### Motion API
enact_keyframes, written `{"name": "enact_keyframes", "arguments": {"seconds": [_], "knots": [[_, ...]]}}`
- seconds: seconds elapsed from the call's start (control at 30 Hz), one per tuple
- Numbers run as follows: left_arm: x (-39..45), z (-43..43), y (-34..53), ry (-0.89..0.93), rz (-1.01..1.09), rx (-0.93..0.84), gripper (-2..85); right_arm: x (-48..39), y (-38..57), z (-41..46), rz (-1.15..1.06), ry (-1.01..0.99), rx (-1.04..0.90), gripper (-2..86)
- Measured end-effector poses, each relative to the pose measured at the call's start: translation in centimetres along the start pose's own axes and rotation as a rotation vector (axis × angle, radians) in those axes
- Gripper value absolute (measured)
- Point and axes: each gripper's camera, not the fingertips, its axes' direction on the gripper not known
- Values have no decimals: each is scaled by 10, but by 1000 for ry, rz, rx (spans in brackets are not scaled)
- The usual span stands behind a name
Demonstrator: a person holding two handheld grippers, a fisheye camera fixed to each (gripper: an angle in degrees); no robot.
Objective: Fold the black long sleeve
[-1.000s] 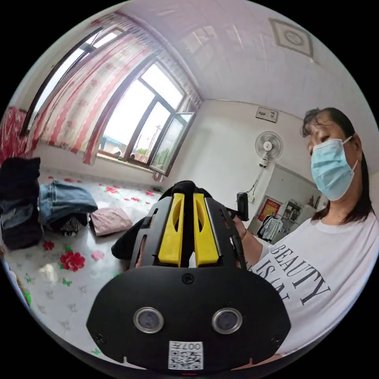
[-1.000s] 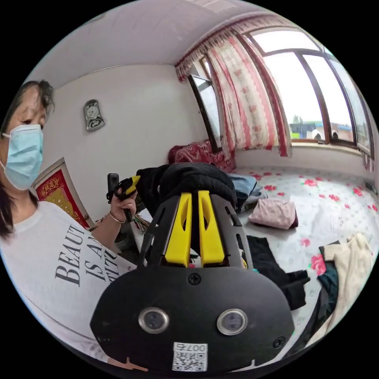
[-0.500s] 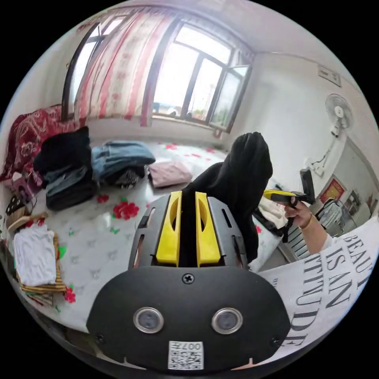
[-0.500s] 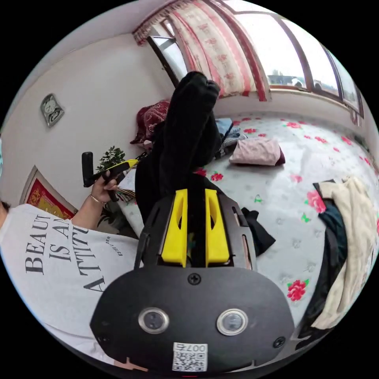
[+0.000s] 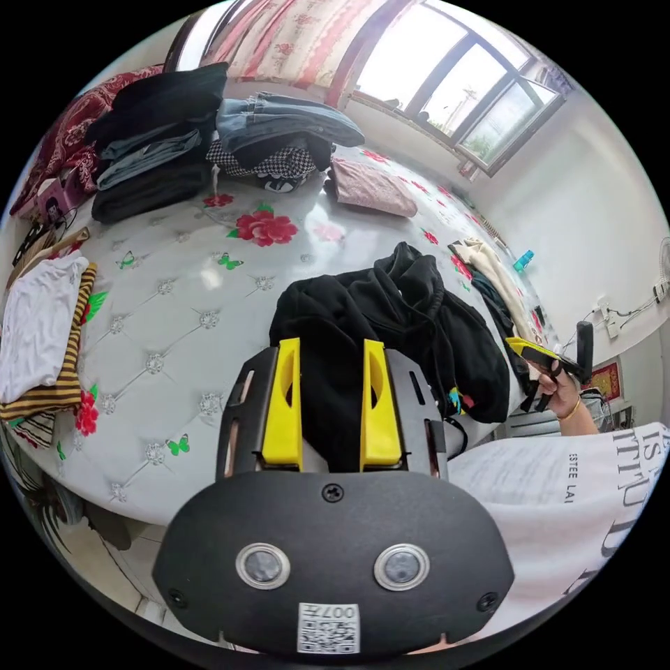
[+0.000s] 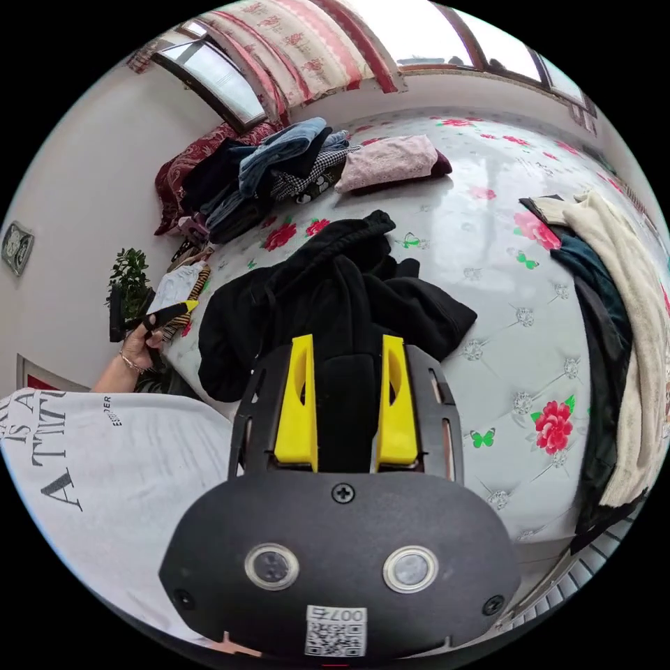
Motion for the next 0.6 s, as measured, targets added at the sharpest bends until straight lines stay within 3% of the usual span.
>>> {"name": "enact_keyframes", "arguments": {"seconds": [0.13, 0.23, 0.33, 0.5, 0.6], "knots": [[-12, 31, -46, -39, -43, -14, 117, -26, -4, 26, -99, 138, -62, 68], [-23, 71, -58, -29, -90, -148, 101, -33, 8, 54, -126, 252, -177, 44], [-38, 86, -55, 55, -162, -225, 56, -42, 26, 35, -167, 311, -96, 20], [-43, -20, -44, 313, -209, 102, 15, -56, 43, -66, -153, 345, 199, 7], [-20, -129, -28, 414, -99, 339, 5, -77, 61, -154, -141, 430, 467, 4]]}}
